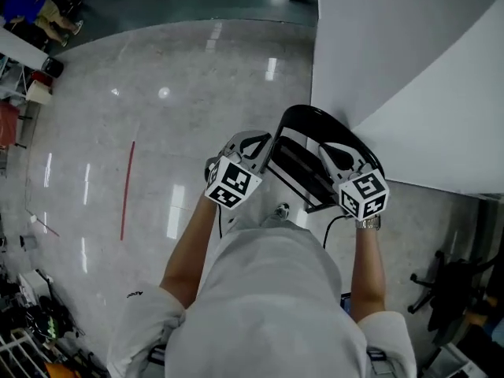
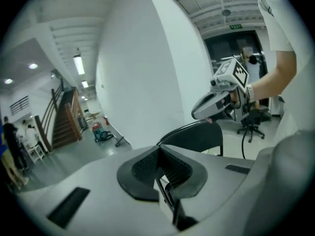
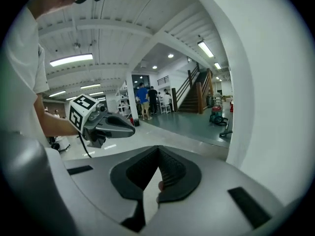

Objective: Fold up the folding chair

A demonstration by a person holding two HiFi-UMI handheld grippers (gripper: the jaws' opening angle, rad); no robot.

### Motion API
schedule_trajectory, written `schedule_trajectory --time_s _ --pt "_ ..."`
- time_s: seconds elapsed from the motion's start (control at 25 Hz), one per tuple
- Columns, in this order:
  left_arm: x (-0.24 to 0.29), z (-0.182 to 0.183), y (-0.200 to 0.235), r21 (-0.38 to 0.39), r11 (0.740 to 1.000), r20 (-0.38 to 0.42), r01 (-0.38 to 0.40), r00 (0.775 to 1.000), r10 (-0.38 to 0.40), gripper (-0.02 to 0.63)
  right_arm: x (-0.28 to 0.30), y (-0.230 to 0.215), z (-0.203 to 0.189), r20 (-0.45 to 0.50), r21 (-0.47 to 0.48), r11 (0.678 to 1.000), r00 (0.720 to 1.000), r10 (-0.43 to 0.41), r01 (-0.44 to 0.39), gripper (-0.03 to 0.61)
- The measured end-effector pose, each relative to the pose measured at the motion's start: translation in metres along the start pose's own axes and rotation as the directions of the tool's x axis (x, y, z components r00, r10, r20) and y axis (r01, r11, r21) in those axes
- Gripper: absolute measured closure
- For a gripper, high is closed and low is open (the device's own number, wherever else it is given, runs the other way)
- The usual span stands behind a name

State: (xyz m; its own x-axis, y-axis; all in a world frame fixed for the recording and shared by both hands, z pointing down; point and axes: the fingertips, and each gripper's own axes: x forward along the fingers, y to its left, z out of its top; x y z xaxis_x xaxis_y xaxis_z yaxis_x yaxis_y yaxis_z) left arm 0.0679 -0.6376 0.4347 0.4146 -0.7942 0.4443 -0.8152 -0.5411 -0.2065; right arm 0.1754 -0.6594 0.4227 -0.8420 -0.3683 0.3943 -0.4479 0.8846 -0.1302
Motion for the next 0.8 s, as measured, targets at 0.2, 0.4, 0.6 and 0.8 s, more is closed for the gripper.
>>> schedule_trajectory --time_s 0.2,0.4,0.6,0.8 --pt "-0.076 -0.031 0.030 -0.186 0.965 0.035 -0.186 0.980 0.195 0.601 0.044 0.063 0.018 0.070 0.038 0.996 0.995 0.073 -0.076 0.574" --pt "-0.186 -0.072 0.053 -0.414 0.831 0.032 -0.371 0.906 0.421 0.601 0.088 0.162 0.040 0.104 0.032 0.978 0.974 0.199 -0.204 0.573" --pt "-0.285 -0.110 0.057 -0.553 0.693 0.028 -0.463 0.820 0.571 0.601 0.114 0.266 0.062 0.116 0.029 0.941 0.936 0.331 -0.336 0.574" --pt "-0.371 -0.133 0.038 -0.542 0.658 0.014 -0.522 0.777 0.629 0.601 0.117 0.366 0.073 0.122 0.014 0.904 0.898 0.423 -0.427 0.574"
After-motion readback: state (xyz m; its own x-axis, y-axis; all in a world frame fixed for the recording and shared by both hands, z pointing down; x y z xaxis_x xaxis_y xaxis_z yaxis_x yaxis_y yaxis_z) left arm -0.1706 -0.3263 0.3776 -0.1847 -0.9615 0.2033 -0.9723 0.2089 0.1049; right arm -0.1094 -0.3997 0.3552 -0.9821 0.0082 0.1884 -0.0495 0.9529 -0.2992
